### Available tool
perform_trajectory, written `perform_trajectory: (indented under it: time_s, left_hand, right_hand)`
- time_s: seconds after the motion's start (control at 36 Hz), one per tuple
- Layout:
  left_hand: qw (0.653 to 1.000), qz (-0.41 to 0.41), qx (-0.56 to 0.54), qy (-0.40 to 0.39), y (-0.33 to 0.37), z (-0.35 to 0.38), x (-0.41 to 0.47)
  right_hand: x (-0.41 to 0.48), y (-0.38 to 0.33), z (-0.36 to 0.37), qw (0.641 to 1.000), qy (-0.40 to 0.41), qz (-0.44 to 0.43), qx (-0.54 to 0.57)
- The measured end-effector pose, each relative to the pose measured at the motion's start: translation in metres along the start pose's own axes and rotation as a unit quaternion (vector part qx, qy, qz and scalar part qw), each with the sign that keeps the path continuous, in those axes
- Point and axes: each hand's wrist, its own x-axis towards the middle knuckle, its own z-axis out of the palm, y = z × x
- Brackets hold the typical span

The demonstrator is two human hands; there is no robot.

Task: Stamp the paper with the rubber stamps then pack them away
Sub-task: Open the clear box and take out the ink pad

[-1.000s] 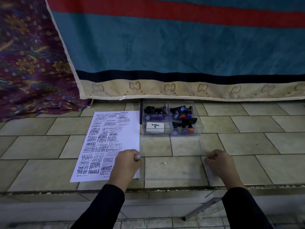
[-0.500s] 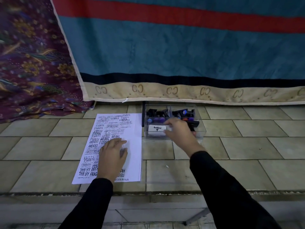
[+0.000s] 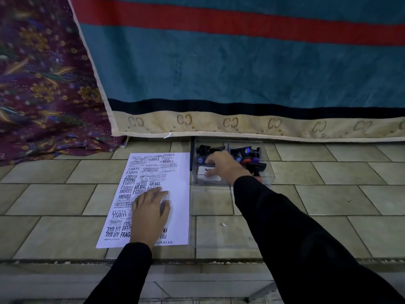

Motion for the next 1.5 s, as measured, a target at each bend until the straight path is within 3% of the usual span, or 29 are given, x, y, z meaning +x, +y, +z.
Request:
perform_trajectory:
  time_s: [0.36, 0.69, 0.86, 1.06, 1.19, 1.28, 1.5]
  left_hand:
    - [1.000, 0.001, -0.005, -0.008, 0.000, -0.001, -0.001]
    - [1.000, -0.003, -0.005, -0.006, -0.001, 0.000, 0.000]
    - [1.000, 0.003, -0.004, -0.001, 0.001, -0.002, 0.000]
    - [1.000, 0.003, 0.002, -0.005, 0.001, -0.002, -0.001]
    - [1.000, 0.001, 0.004, -0.008, 0.001, -0.002, -0.001]
    - [1.000, 0.003, 0.003, -0.006, 0.000, -0.002, -0.001]
    - [1.000, -0.002, -0.013, -0.015, -0.003, -0.001, 0.003]
  right_hand:
    - [0.006, 0.007, -0.001, 0.999, -0.043, -0.001, 0.012]
    - [0.016, 0.003, -0.002, 0.981, -0.100, -0.069, -0.153]
    - [0.015, 0.011, -0.004, 0.991, -0.080, -0.069, -0.084]
    - [0.008, 0.016, -0.021, 0.995, -0.081, -0.008, 0.050]
    - [-0.006, 0.007, -0.031, 0.982, -0.021, 0.005, 0.189]
    - [-0.025, -0.005, -0.029, 0.984, 0.024, -0.042, 0.170]
    - [-0.082, -0.004, 0.018, 0.994, 0.032, -0.081, 0.069]
